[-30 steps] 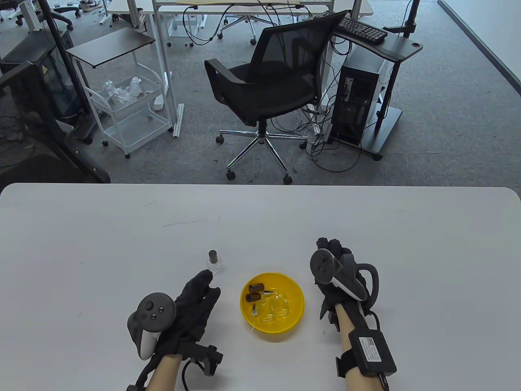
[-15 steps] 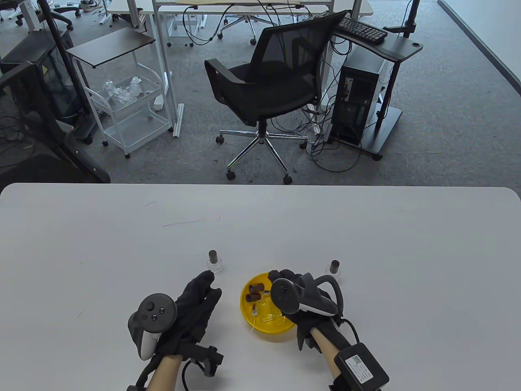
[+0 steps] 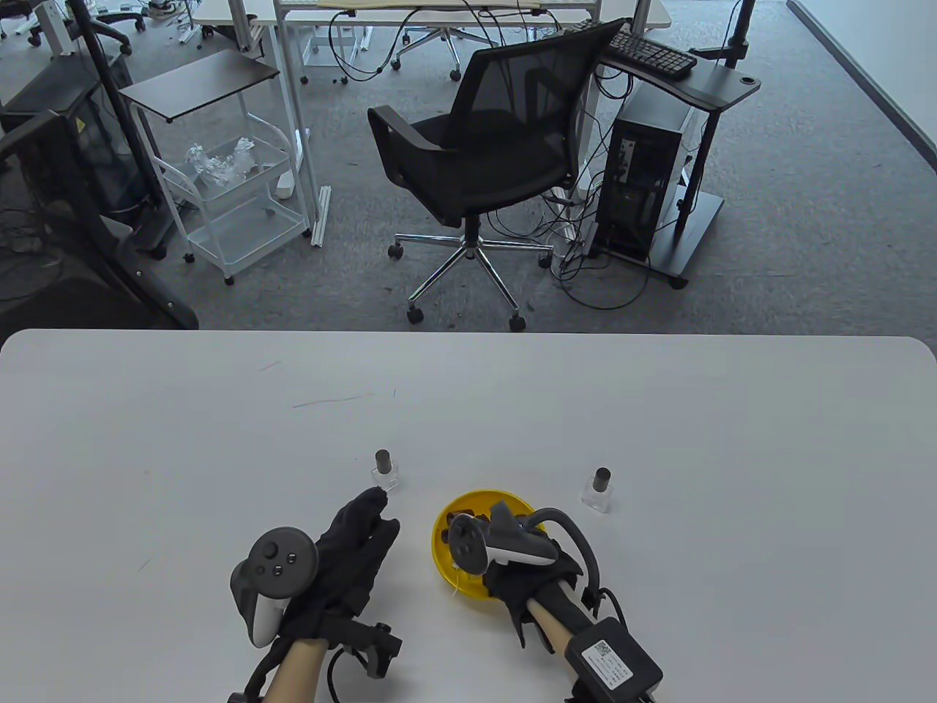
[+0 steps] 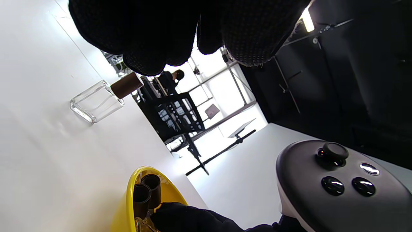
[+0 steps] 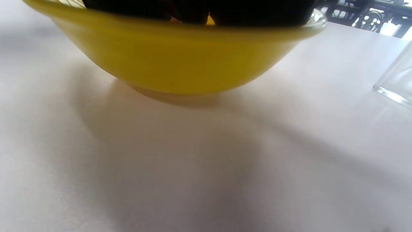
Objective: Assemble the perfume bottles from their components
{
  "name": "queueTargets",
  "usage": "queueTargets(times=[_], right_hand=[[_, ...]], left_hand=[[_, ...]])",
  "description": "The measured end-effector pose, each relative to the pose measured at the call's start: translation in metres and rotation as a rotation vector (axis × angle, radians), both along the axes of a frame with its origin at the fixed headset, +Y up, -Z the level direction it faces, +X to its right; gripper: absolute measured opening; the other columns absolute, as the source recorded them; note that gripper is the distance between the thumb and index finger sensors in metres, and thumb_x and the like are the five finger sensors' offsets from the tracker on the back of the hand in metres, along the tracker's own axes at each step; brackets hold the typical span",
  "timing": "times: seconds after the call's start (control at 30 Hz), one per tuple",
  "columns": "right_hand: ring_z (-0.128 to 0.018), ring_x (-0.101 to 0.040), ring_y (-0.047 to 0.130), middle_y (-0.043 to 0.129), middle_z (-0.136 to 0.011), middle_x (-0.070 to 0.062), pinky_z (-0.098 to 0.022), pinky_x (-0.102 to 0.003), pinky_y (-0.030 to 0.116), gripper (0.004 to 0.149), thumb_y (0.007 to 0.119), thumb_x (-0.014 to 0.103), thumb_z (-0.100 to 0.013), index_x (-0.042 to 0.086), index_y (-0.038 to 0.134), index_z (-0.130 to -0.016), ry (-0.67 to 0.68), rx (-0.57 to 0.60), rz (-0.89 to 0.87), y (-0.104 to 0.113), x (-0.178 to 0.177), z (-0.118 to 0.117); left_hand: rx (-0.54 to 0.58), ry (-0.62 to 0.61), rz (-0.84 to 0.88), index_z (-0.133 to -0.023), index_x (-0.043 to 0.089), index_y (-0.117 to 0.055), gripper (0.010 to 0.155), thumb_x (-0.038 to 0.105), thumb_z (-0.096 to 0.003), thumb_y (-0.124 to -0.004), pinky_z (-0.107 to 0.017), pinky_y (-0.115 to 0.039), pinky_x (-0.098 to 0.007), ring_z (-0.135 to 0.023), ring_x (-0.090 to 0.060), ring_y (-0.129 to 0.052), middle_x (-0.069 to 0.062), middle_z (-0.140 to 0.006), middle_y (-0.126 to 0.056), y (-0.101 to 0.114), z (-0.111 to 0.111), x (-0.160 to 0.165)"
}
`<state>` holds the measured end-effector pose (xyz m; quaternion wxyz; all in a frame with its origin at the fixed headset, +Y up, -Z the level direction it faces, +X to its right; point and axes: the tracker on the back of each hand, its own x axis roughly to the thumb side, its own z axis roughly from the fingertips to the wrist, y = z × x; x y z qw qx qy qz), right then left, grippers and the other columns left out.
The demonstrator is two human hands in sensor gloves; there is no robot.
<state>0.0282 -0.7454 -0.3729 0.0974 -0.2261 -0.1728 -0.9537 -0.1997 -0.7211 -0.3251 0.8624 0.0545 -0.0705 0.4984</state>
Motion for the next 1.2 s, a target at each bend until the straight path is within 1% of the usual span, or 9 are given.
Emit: queueTargets(times=[0.23, 0.4, 0.57, 0.67, 0.83, 0.97, 1.1, 1.13, 1.2], right_hand=[[-0.083, -0.048, 0.074, 0.058, -0.110, -0.025, -0.053, -0.043, 0.075, 0.071, 0.083, 0.032, -0.056, 0.003, 0.046, -0.110, 0.000, 0.025, -0.002, -0.001, 0.001, -0.001], [-0.080, -0.045, 0.079, 0.061, -0.110, -0.024, -0.049, -0.039, 0.077, 0.071, 0.084, 0.033, -0.055, 0.005, 0.049, -0.111, -0.002, 0.026, 0.014, 0.001, 0.000, -0.002], [-0.071, -0.039, 0.086, 0.071, -0.103, -0.024, -0.040, -0.034, 0.080, 0.073, 0.087, 0.041, -0.051, 0.006, 0.057, -0.107, 0.022, 0.088, 0.005, 0.002, 0.002, -0.004], [-0.069, -0.037, 0.086, 0.073, -0.101, -0.024, -0.039, -0.033, 0.080, 0.074, 0.087, 0.044, -0.050, 0.006, 0.058, -0.106, 0.027, 0.108, 0.002, 0.003, 0.004, -0.004], [-0.069, -0.036, 0.086, 0.072, -0.099, -0.025, -0.038, -0.033, 0.079, 0.077, 0.087, 0.046, -0.048, 0.006, 0.056, -0.106, 0.036, 0.175, -0.042, 0.017, 0.010, 0.001], [-0.068, -0.036, 0.085, 0.071, -0.099, -0.027, -0.039, -0.033, 0.079, 0.079, 0.087, 0.046, -0.048, 0.006, 0.054, -0.107, 0.044, 0.259, -0.121, 0.037, 0.018, 0.009], [-0.071, -0.038, 0.086, 0.070, -0.100, -0.028, -0.046, -0.038, 0.081, 0.079, 0.085, 0.047, -0.049, 0.006, 0.052, -0.109, 0.027, 0.310, -0.323, 0.058, 0.035, 0.022], [-0.072, -0.038, 0.087, 0.070, -0.100, -0.028, -0.047, -0.038, 0.082, 0.079, 0.085, 0.047, -0.050, 0.007, 0.052, -0.109, 0.020, 0.310, -0.359, 0.060, 0.037, 0.023], [-0.072, -0.039, 0.089, 0.069, -0.100, -0.029, -0.046, -0.038, 0.084, 0.078, 0.084, 0.046, -0.051, 0.010, 0.050, -0.110, -0.007, 0.302, -0.510, 0.066, 0.049, 0.029]], left_hand=[[-0.001, -0.002, -0.004, -0.109, 0.021, -0.060, 0.058, 0.041, -0.0565, -0.074, -0.068, -0.067, -0.055, -0.092, -0.039, -0.078, -0.017, -0.109, -0.066, 0.000, 0.000, 0.001], [-0.004, -0.003, -0.005, -0.109, 0.021, -0.060, 0.058, 0.041, -0.0564, -0.074, -0.068, -0.067, -0.055, -0.092, -0.039, -0.079, -0.017, -0.109, -0.066, 0.000, 0.000, 0.001], [-0.005, -0.003, -0.003, -0.109, 0.021, -0.060, 0.057, 0.041, -0.0565, -0.074, -0.068, -0.067, -0.055, -0.092, -0.039, -0.079, -0.017, -0.108, -0.066, 0.000, 0.000, 0.001], [-0.004, -0.004, -0.006, -0.109, 0.021, -0.060, 0.058, 0.041, -0.0565, -0.074, -0.068, -0.067, -0.055, -0.092, -0.039, -0.079, -0.017, -0.108, -0.066, 0.000, 0.000, 0.001], [-0.003, -0.003, -0.008, -0.108, 0.021, -0.060, 0.057, 0.041, -0.0566, -0.074, -0.068, -0.067, -0.055, -0.092, -0.039, -0.079, -0.017, -0.108, -0.067, 0.000, 0.001, 0.001], [-0.007, -0.004, -0.021, -0.109, 0.021, -0.060, 0.058, 0.041, -0.0565, -0.074, -0.068, -0.067, -0.055, -0.091, -0.039, -0.079, -0.017, -0.108, -0.067, -0.001, 0.001, 0.001], [-0.008, -0.009, -0.043, -0.108, 0.020, -0.060, 0.057, 0.040, -0.0565, -0.074, -0.068, -0.067, -0.055, -0.092, -0.039, -0.079, -0.017, -0.108, -0.067, -0.002, 0.001, 0.004], [-0.008, -0.011, -0.048, -0.108, 0.021, -0.060, 0.057, 0.041, -0.0564, -0.074, -0.068, -0.067, -0.055, -0.092, -0.039, -0.079, -0.017, -0.108, -0.067, -0.002, 0.001, 0.004], [-0.008, -0.014, -0.064, -0.109, 0.021, -0.060, 0.058, 0.041, -0.0564, -0.074, -0.068, -0.067, -0.055, -0.092, -0.039, -0.079, -0.017, -0.108, -0.067, -0.002, 0.001, 0.006]])
